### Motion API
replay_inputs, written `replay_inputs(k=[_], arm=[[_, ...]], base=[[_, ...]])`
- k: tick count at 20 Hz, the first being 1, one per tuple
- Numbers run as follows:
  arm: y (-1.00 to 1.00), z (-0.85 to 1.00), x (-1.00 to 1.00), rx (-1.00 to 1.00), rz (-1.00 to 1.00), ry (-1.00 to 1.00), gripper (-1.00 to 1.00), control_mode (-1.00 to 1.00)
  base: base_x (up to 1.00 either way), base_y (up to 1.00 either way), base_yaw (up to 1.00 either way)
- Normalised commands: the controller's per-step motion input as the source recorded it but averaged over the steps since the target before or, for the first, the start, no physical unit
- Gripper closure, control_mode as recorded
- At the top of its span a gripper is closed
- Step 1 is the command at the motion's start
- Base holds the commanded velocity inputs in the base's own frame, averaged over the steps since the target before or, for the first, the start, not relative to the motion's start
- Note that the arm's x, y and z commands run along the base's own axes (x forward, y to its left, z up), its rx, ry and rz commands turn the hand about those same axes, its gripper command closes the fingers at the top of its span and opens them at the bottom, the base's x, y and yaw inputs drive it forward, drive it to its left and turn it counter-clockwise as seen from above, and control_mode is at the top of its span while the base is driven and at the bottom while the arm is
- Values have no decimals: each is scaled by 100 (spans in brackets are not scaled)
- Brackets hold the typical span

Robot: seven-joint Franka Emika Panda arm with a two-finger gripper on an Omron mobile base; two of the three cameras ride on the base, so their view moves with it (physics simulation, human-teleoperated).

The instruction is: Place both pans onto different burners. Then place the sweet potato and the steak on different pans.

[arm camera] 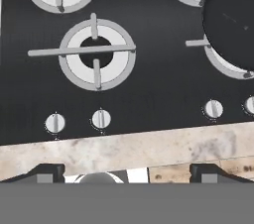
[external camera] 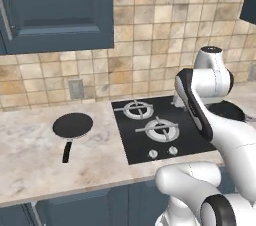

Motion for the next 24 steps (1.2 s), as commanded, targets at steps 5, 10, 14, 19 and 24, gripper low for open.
replay_inputs(k=[5, 10, 14, 19, 24], arm=[[0, 0, 0, 0, 0, 0, -100, 100], [0, 0, 0, 0, 0, 0, -100, 100], [0, 0, 0, 0, 0, 0, -100, 100], [0, 0, 0, 0, 0, 0, -100, 100], [0, 0, 0, 0, 0, 0, -100, 100]], base=[[-12, 78, 0], [-4, 79, 0], [-1, 75, 0], [0, 63, 0], [0, 52, 0]])
